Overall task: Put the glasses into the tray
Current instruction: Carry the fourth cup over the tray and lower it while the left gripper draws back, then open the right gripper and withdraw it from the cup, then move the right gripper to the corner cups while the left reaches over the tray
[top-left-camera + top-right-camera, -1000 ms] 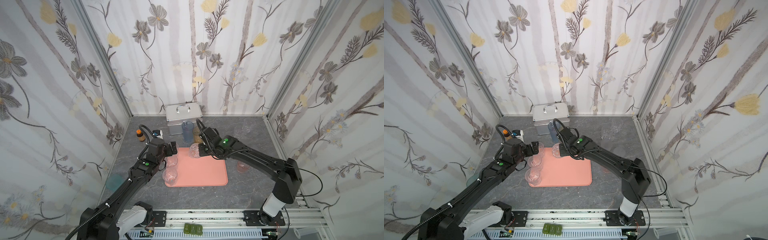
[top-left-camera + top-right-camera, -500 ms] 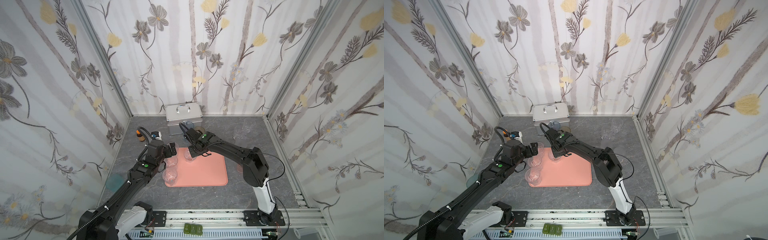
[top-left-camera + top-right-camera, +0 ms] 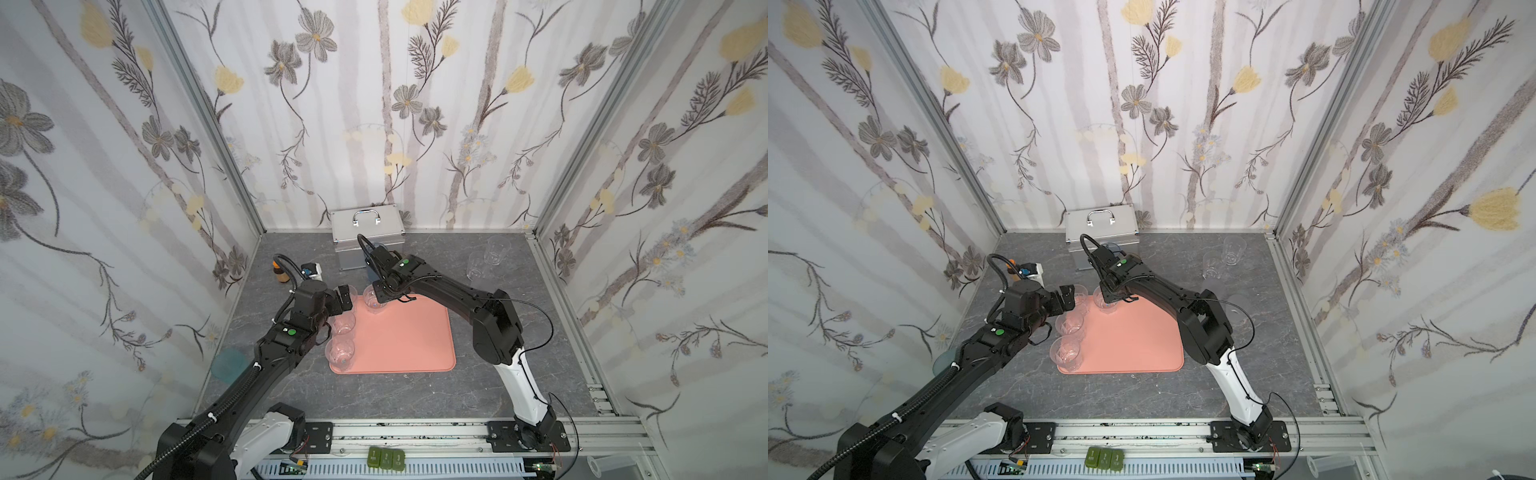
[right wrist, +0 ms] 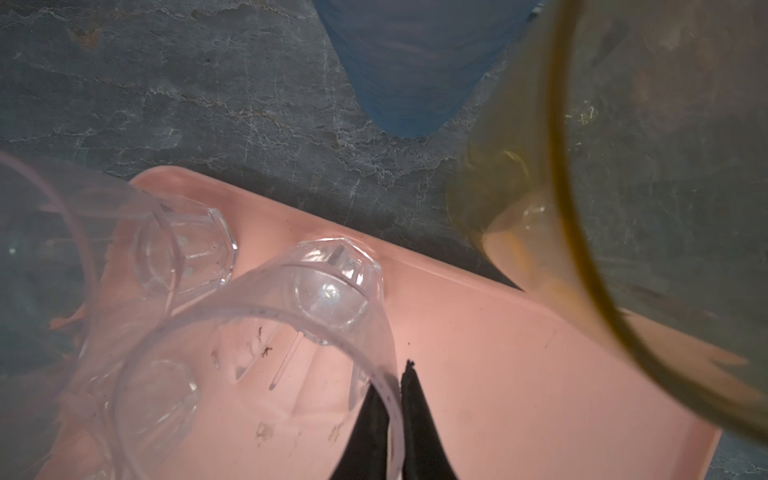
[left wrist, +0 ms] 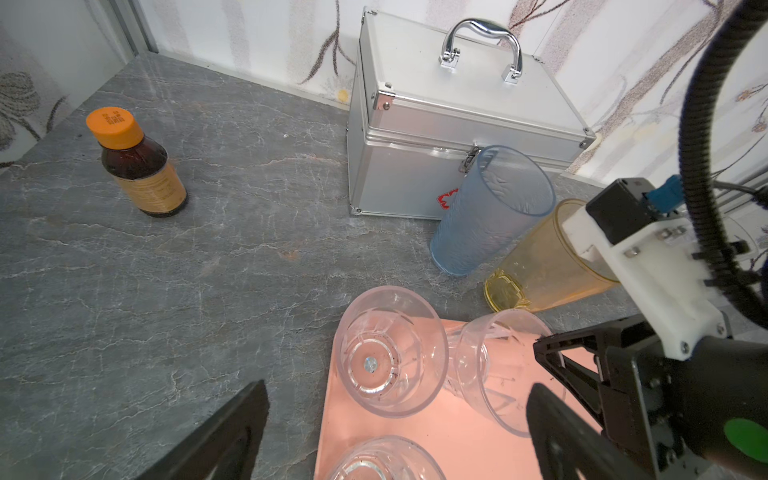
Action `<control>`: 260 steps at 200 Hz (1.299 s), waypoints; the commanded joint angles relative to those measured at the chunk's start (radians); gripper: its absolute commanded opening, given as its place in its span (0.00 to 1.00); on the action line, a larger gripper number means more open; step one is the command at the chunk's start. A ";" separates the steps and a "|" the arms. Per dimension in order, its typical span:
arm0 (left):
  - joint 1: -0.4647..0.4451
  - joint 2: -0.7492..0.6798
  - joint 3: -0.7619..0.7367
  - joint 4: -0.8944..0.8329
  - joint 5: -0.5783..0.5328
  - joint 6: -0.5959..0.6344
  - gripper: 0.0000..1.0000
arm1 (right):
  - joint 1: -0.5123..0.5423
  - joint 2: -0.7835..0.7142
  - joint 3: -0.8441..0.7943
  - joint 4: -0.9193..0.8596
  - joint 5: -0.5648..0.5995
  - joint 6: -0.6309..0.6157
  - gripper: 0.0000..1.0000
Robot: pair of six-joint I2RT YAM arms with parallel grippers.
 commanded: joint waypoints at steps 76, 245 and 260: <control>0.009 -0.008 -0.002 0.023 -0.001 -0.017 1.00 | 0.010 0.002 0.000 0.089 -0.010 0.096 0.22; -0.441 0.287 0.129 0.193 -0.161 -0.016 1.00 | -0.694 -0.637 -0.686 0.495 -0.148 0.251 0.51; -0.442 0.314 0.124 0.213 -0.073 -0.015 1.00 | -0.746 -0.580 -0.679 0.503 -0.146 0.243 0.51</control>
